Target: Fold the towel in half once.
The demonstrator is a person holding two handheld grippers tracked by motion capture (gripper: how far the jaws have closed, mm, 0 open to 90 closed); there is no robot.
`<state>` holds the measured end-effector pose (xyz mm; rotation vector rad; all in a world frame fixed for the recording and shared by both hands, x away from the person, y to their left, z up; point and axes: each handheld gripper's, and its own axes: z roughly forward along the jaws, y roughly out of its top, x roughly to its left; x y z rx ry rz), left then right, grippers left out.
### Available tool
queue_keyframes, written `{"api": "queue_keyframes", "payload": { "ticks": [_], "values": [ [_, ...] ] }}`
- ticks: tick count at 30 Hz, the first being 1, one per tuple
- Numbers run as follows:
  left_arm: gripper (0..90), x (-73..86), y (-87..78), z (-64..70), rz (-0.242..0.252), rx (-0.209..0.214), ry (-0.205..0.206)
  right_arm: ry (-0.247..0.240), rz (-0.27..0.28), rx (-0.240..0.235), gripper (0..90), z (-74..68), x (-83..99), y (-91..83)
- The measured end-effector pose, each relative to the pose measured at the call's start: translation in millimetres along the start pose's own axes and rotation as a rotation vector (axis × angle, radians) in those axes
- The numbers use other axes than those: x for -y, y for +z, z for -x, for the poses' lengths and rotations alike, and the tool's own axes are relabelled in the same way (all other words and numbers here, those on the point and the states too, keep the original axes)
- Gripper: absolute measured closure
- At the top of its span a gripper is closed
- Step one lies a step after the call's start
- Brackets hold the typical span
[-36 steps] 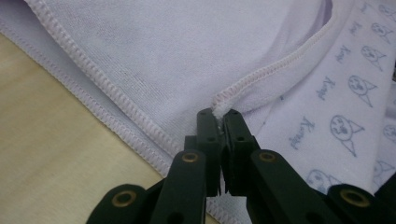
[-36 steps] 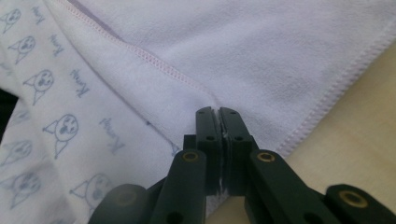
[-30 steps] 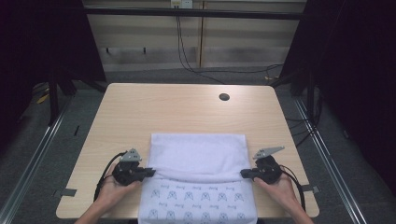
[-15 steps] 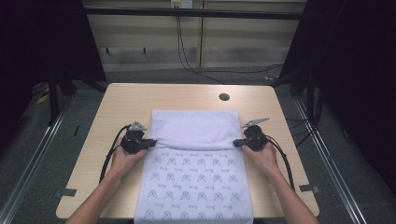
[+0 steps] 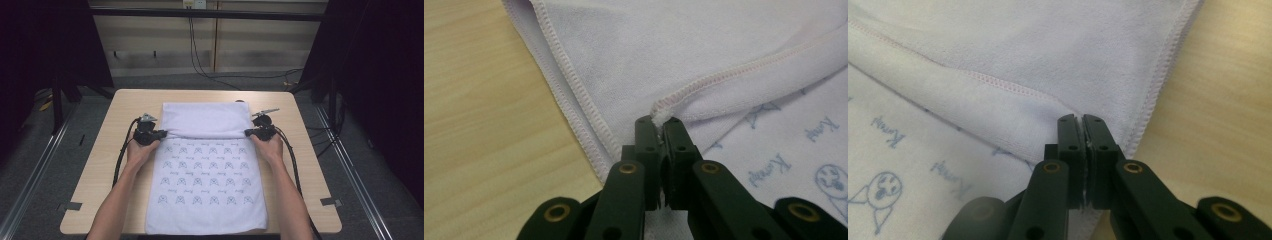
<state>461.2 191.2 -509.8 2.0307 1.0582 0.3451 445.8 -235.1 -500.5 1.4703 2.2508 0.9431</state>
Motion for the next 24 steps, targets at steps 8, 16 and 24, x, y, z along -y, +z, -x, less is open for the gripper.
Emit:
{"api": "queue_keyframes", "payload": {
  "ticks": [8, 16, 24],
  "values": [
    [87.4, -7.9, -27.3, -4.6, 0.048, 0.107, -0.068, 0.054, 0.062, -0.090, 87.6, 14.7, -1.0, -15.8],
    [87.2, -40.1, -92.7, 13.3, 0.199, 0.146, -0.019, -0.014, 0.273, -0.173, 87.5, 8.5, -28.8, -95.0],
    [87.1, -49.2, -153.7, 35.2, 0.260, 0.200, 0.047, -0.090, 0.350, -0.220, 87.5, -13.4, -28.2, -157.0]
  ]
}}
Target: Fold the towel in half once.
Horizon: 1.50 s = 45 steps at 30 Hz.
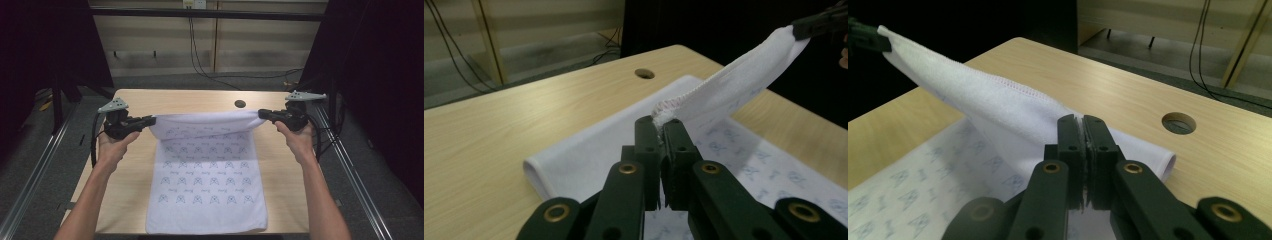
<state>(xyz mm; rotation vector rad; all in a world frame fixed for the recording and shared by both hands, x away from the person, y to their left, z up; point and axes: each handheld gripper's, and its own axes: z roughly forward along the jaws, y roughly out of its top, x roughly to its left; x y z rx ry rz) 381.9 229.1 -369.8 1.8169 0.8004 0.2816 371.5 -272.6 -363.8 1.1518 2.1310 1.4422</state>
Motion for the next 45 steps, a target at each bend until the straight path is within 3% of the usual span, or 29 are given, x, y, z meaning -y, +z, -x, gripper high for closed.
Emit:
{"api": "queue_keyframes", "payload": {
  "ticks": [3, 8, 10, 12, 14, 15, 18, 19, 21, 24, 27, 29, 31, 32, 34, 37, 39, 42, 45],
  "values": [
    [87.3, -7.4, -14.8, 9.4, -0.003, 0.019, 0.011, -0.014, 0.014, -0.034, 87.5, -10.1, -5.5, -17.1],
    [87.3, -16.8, -43.2, 29.9, 0.063, 0.085, 0.023, -0.055, 0.054, -0.065, 87.6, -32.0, -16.1, -48.2],
    [87.3, -8.9, -54.8, 38.4, 0.093, 0.121, 0.013, -0.075, 0.061, -0.066, 87.6, -42.0, -16.8, -59.0],
    [87.3, 2.4, -62.6, 45.9, 0.094, 0.131, 0.012, -0.084, 0.087, -0.102, 87.6, -54.0, -11.9, -73.6],
    [87.4, 20.1, -71.4, 55.1, 0.067, 0.140, 0.027, -0.124, 0.109, -0.109, 87.7, -69.5, 0.1, -88.0],
    [87.4, 26.2, -73.1, 58.5, 0.045, 0.112, 0.057, -0.140, 0.091, -0.114, 87.7, -79.4, 9.5, -94.5],
    [87.3, 50.5, -74.6, 60.3, 0.013, 0.129, 0.031, -0.134, 0.017, -0.149, 87.7, -94.5, 36.4, -97.9],
    [87.3, 55.4, -73.4, 61.0, -0.003, 0.129, 0.036, -0.136, -0.037, -0.151, 87.7, -99.3, 50.7, -95.2],
    [87.2, 69.0, -69.4, 66.4, -0.045, 0.138, 0.056, -0.125, -0.089, -0.150, 87.6, -103.2, 71.3, -90.9],
    [87.1, 92.6, -68.1, 73.9, -0.101, 0.185, 0.039, -0.097, -0.156, -0.170, 87.3, -105.6, 105.1, -86.9],
    [86.8, 108.2, -67.2, 77.1, -0.174, 0.185, 0.068, -0.063, -0.209, -0.215, 86.4, -107.4, 136.7, -82.4],
    [86.5, 121.5, -65.5, 78.5, -0.201, 0.202, 0.048, -0.049, -0.256, -0.238, 86.2, -109.4, 152.3, -77.0],
    [86.2, 134.6, -62.4, 82.0, -0.234, 0.206, 0.042, -0.044, -0.294, -0.236, 85.9, -110.2, 162.0, -73.5],
    [86.1, 142.2, -60.7, 83.2, -0.242, 0.228, 0.023, -0.038, -0.304, -0.237, 85.8, -110.1, 164.7, -73.0],
    [85.8, 152.2, -58.0, 87.0, -0.298, 0.243, 0.057, -0.062, -0.321, -0.204, 83.7, -111.6, 169.5, -73.7],
    [85.6, 161.6, -58.2, 94.6, -0.342, 0.254, 0.069, -0.066, -0.322, -0.199, 82.5, -115.0, 172.6, -78.0],
    [84.2, 163.0, -61.9, 98.5, -0.342, 0.263, 0.097, -0.063, -0.334, -0.209, 78.0, -118.8, 176.5, -81.0],
    [80.7, 158.1, -69.6, 103.5, -0.319, 0.289, 0.100, -0.079, -0.349, -0.222, 76.0, -125.4, 183.1, -86.2],
    [77.2, 156.6, -75.5, 110.9, -0.324, 0.330, 0.118, -0.053, -0.315, -0.280, 72.4, -127.8, 180.9, -95.4]
  ]
}}
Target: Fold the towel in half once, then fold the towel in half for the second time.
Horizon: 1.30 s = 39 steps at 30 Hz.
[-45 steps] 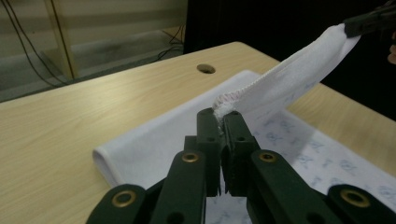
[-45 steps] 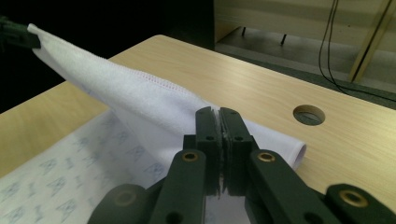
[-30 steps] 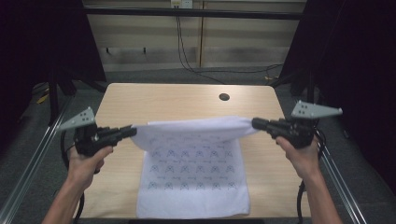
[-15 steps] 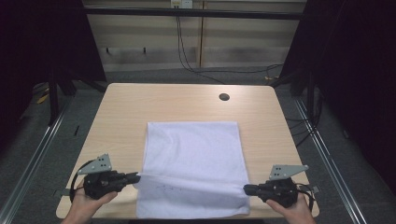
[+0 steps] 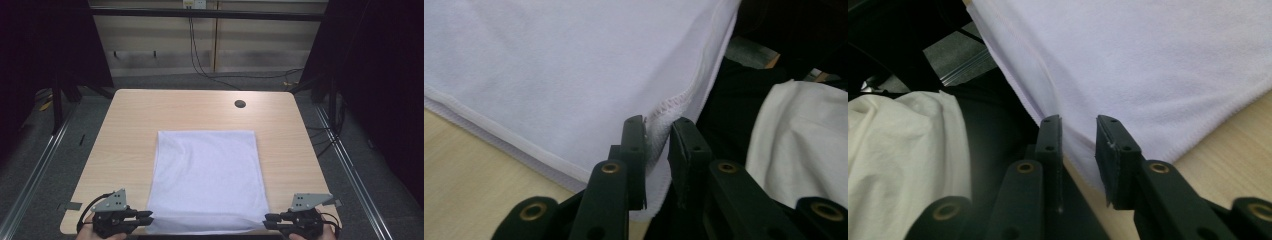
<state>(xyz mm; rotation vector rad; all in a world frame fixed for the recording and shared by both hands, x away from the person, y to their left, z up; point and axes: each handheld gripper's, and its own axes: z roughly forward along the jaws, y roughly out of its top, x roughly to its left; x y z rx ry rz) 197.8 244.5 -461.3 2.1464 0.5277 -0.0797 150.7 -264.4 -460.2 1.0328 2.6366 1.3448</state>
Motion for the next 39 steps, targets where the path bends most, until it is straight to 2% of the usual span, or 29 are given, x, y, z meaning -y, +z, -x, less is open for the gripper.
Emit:
{"api": "queue_keyframes", "payload": {
  "ticks": [1, 2, 4, 5, 6, 8, 10, 14, 15, 16, 17, 18, 19, 21, 22, 23, 24, 28, 29, 30, 31, 32, 34, 35, 36, 38, 39],
  "values": [
    [75.4, -0.5, -2.8, 3.4, -0.015, 0.013, 0.016, 0.000, -0.002, -0.005, 71.9, -1.4, 0.8, -1.6],
    [71.5, -0.7, -4.4, 4.4, -0.014, 0.001, 0.018, -0.010, -0.009, -0.023, 70.5, -2.3, 2.6, -2.9],
    [68.8, -1.6, -9.4, 3.3, 0.008, -0.005, 0.005, 0.004, 0.001, 0.003, 70.3, -2.3, 4.0, -2.8],
    [67.9, -2.2, -13.8, -0.2, 0.041, -0.003, -0.005, 0.003, 0.001, 0.004, 70.3, -0.8, 3.6, -2.3],
    [66.4, -2.8, -16.8, -3.4, 0.054, -0.010, -0.012, 0.000, 0.011, 0.011, 70.3, 1.2, 2.0, -1.2],
    [64.8, -4.9, -22.1, -13.4, 0.080, -0.051, -0.028, 0.014, 0.026, 0.029, 69.7, 6.1, -2.7, 0.1],
    [65.5, -8.8, -19.6, -27.8, 0.100, -0.075, -0.063, 0.010, 0.042, 0.051, 67.3, 15.1, -11.3, 3.7],
    [67.7, -22.5, 6.7, -62.4, 0.070, -0.135, -0.122, 0.032, 0.051, 0.069, 69.6, 38.9, -31.9, 18.3],
    [68.2, -26.1, 14.1, -71.8, 0.053, -0.138, -0.144, 0.029, 0.047, 0.073, 70.0, 43.3, -36.6, 21.8],
    [69.6, -29.8, 20.9, -79.1, 0.040, -0.162, -0.153, 0.014, 0.045, 0.079, 70.8, 49.2, -42.9, 27.4],
    [69.8, -34.3, 27.7, -87.9, 0.017, -0.166, -0.161, 0.005, 0.033, 0.098, 71.1, 55.6, -49.4, 32.9],
    [70.7, -36.7, 31.3, -93.0, 0.011, -0.162, -0.174, 0.022, 0.036, 0.091, 71.6, 65.0, -56.5, 40.3],
    [71.5, -40.5, 37.0, -100.9, 0.002, -0.180, -0.187, 0.033, 0.036, 0.090, 71.6, 70.3, -60.5, 44.9],
    [72.1, -45.8, 45.2, -112.1, -0.017, -0.197, -0.196, 0.055, 0.046, 0.100, 66.3, 83.9, -70.6, 57.3],
    [71.9, -49.9, 50.5, -118.1, -0.006, -0.233, -0.197, 0.094, 0.046, 0.102, 63.7, 89.6, -75.1, 63.4],
    [72.4, -52.4, 52.9, -122.4, 0.002, -0.231, -0.205, 0.107, 0.025, 0.103, 62.5, 95.8, -80.4, 71.7],
    [72.5, -57.1, 57.0, -127.8, 0.005, -0.235, -0.206, 0.097, 0.014, 0.112, 62.5, 98.8, -83.3, 76.5],
    [72.4, -66.2, 68.4, -143.1, 0.011, -0.267, -0.226, 0.083, -0.012, 0.139, 61.5, 112.7, -96.7, 97.8],
    [72.0, -65.5, 73.1, -148.4, -0.004, -0.274, -0.233, 0.083, -0.015, 0.146, 61.3, 115.6, -98.8, 100.9],
    [72.0, -64.1, 75.5, -151.2, -0.004, -0.288, -0.239, 0.078, -0.028, 0.162, 60.7, 120.3, -102.0, 106.8],
    [72.3, -61.9, 79.2, -154.1, -0.011, -0.320, -0.241, 0.075, -0.030, 0.179, 60.5, 122.8, -103.6, 110.0],
    [73.3, -60.8, 81.3, -155.2, -0.009, -0.316, -0.244, 0.079, -0.037, 0.184, 60.5, 127.7, -105.8, 114.2],
    [75.2, -59.8, 80.3, -157.5, -0.013, -0.301, -0.216, 0.082, -0.035, 0.202, 60.5, 135.7, -107.6, 120.9],
    [75.8, -59.8, 80.3, -157.5, -0.013, -0.301, -0.216, 0.082, -0.035, 0.202, 60.5, 135.7, -107.6, 120.9],
    [75.8, -58.9, 79.7, -158.5, -0.009, -0.296, -0.206, 0.090, -0.029, 0.211, 61.0, 141.7, -108.6, 124.4],
    [77.3, -56.8, 78.8, -159.9, -0.001, -0.286, -0.204, 0.098, -0.023, 0.227, 59.9, 143.7, -109.3, 125.2],
    [78.1, -56.1, 77.9, -159.7, -0.002, -0.285, -0.199, 0.088, -0.033, 0.234, 59.7, 143.1, -109.0, 125.1]
  ]
}}
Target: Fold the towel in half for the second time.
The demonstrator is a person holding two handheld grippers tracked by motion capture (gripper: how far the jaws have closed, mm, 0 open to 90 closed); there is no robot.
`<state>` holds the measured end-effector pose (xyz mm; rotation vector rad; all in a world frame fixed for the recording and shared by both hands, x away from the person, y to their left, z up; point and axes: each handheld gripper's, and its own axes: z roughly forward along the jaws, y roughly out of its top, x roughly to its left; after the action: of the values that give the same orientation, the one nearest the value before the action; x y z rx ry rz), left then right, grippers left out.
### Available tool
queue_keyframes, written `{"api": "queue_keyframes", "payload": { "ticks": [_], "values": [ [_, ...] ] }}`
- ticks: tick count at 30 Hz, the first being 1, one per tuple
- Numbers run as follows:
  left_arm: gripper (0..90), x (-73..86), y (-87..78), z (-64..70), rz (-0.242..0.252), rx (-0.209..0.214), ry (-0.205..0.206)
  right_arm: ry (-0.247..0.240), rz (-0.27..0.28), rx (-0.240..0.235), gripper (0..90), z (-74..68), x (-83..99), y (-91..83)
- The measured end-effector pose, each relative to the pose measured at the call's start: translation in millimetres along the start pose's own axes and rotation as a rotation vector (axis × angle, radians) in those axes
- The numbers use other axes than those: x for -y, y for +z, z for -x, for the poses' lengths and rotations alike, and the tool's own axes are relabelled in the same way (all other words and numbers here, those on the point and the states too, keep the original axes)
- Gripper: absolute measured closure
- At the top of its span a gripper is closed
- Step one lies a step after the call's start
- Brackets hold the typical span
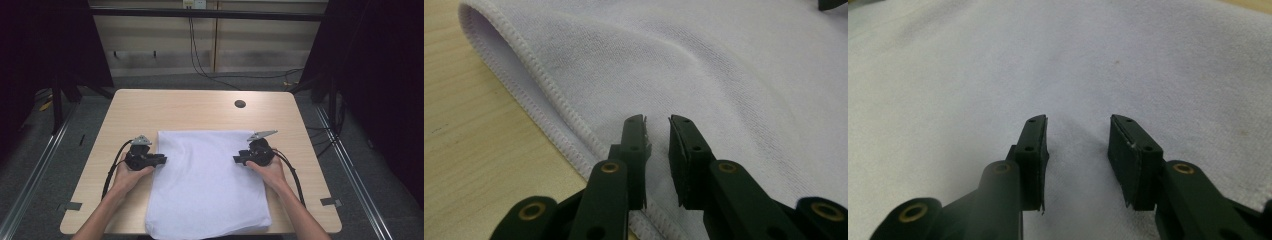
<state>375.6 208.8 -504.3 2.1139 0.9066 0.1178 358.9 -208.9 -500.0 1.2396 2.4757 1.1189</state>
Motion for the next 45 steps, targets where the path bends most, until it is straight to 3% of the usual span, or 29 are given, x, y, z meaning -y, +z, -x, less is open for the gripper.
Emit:
{"api": "queue_keyframes", "payload": {
  "ticks": [4, 7, 8, 13, 16, 23, 29, 36, 39, 45],
  "values": [
    [78.6, 5.8, -5.9, 6.4, -0.010, 0.000, 0.021, -0.030, -0.022, 0.013, 60.1, -6.5, 4.6, -4.8],
    [79.6, 13.9, -12.1, 17.4, -0.011, -0.051, 0.079, -0.036, -0.024, 0.008, 62.1, -12.6, 12.4, -11.3],
    [79.6, 15.8, -13.7, 20.2, -0.009, -0.048, 0.072, -0.038, -0.030, 0.010, 63.1, -14.8, 15.6, -14.5],
    [79.6, 24.2, -22.3, 29.2, -0.032, 0.004, 0.061, -0.076, -0.051, -0.027, 63.5, -28.6, 28.9, -26.4],
    [79.6, 29.5, -27.0, 37.0, -0.042, 0.018, 0.081, -0.086, -0.058, -0.037, 66.1, -35.2, 37.1, -33.7],
    [79.5, 40.9, -37.6, 54.1, -0.075, 0.070, 0.091, -0.076, -0.070, -0.052, 66.6, -43.5, 49.0, -45.0],
    [79.4, 50.7, -46.2, 63.8, -0.096, 0.131, 0.073, -0.072, -0.074, -0.083, 66.5, -52.4, 60.3, -54.3],
    [76.1, 55.3, -51.8, 72.5, -0.113, 0.146, 0.086, -0.050, -0.101, -0.147, 63.5, -60.0, 67.6, -62.3],
    [74.5, 53.5, -53.2, 69.8, -0.098, 0.141, 0.075, -0.045, -0.059, -0.112, 62.1, -52.6, 63.7, -69.7],
    [72.9, 44.1, -60.5, 56.3, -0.026, 0.107, 0.033, -0.025, 0.050, 0.003, 60.6, -21.6, 45.7, -88.2]
  ]
}}
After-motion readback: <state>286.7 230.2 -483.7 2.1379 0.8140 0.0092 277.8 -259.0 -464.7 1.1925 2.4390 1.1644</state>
